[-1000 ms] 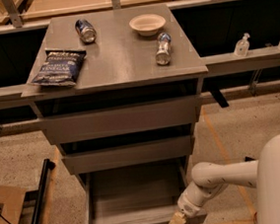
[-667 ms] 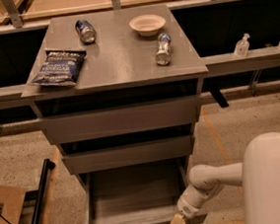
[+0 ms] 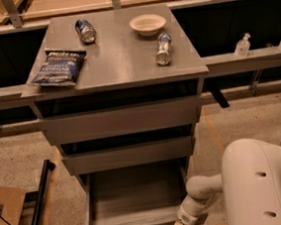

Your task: Close bottom drawer

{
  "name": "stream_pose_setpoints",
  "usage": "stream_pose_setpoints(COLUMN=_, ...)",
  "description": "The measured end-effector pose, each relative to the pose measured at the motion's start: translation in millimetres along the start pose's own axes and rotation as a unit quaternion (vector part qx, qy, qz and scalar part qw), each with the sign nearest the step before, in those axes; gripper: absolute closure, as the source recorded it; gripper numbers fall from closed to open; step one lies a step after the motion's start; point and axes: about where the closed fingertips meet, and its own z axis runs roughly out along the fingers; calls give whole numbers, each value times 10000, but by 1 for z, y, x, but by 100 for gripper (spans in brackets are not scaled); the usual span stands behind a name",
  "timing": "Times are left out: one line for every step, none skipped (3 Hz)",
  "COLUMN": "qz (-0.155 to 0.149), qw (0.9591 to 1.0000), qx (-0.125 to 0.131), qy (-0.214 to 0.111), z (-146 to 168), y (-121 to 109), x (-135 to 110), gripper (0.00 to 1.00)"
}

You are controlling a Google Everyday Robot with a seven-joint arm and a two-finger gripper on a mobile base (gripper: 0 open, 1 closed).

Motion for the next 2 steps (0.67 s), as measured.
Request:
stream_pose_setpoints(qz=172, qw=9994, qx=-6, qy=-304, z=21, y=-25, x=-8, gripper=100)
stream_pose_setpoints(qz=196, qw=9991, qx=30, qy=-368, z=23, y=-33, x=-12, gripper=100)
